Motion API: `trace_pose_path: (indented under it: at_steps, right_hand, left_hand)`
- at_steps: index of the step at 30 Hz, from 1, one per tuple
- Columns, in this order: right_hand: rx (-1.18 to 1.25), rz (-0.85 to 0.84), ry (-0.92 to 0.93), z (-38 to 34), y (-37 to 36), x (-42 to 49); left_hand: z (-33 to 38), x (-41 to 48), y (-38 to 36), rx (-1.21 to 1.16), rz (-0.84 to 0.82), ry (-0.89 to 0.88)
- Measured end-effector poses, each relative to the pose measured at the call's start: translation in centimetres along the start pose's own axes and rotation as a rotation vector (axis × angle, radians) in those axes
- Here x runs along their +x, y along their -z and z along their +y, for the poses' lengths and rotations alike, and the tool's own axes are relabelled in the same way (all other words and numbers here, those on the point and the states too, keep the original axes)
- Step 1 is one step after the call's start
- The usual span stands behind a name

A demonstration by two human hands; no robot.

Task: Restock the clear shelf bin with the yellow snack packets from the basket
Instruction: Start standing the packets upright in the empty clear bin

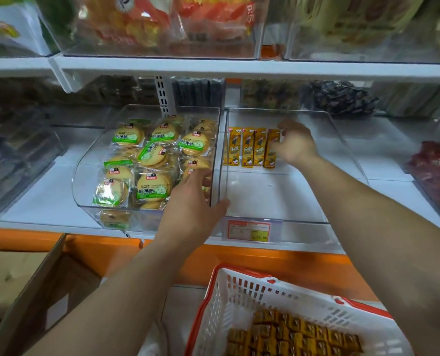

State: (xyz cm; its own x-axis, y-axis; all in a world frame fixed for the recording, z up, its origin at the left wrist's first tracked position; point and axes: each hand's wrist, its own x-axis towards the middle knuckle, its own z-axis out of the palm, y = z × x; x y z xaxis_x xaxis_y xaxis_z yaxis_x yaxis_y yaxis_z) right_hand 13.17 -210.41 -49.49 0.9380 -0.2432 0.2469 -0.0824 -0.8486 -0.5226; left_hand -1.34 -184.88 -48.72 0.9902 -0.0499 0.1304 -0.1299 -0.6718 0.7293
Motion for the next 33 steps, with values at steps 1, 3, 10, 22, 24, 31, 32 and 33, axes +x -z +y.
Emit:
trace_pose_path:
  at_steps: [1,3,10,22,24,31,32,33]
  right_hand:
    - [-0.013,-0.001,0.023,-0.3,0.7,-0.7]
    - [-0.012,-0.019,0.06,-1.2,2.4,-2.6]
    - [0.104,-0.105,0.235,-3.1,10.3,-14.4]
    - [0.18,-0.605,-0.162,12.6,0.2,-29.7]
    - [0.187,-0.638,-0.191,14.8,-2.9,-31.5]
    - [0.079,-0.692,-0.11,17.0,-13.0,-35.8]
    - [0.044,-0.705,-0.07,17.0,-14.1,-36.3]
    - [0.01,-0.71,-0.021,16.9,-14.9,-36.7]
  left_hand:
    - [0.1,0.0,0.4,-0.013,0.017,-0.005]
    - [0.5,-0.4,1.2,-0.044,0.063,-0.026]
    - [3.4,-4.2,2.2,-0.044,-0.051,-0.12]
    - [-2.4,-11.1,-9.0,0.748,-0.889,-0.198]
    - [-4.9,-11.8,-11.7,0.777,-0.92,-0.158]
    - [-12.9,-14.2,-21.5,0.438,-0.843,0.162]
    - [-14.0,-14.6,-22.5,0.411,-0.829,0.198]
    - [-15.0,-15.0,-23.2,0.379,-0.834,0.23]
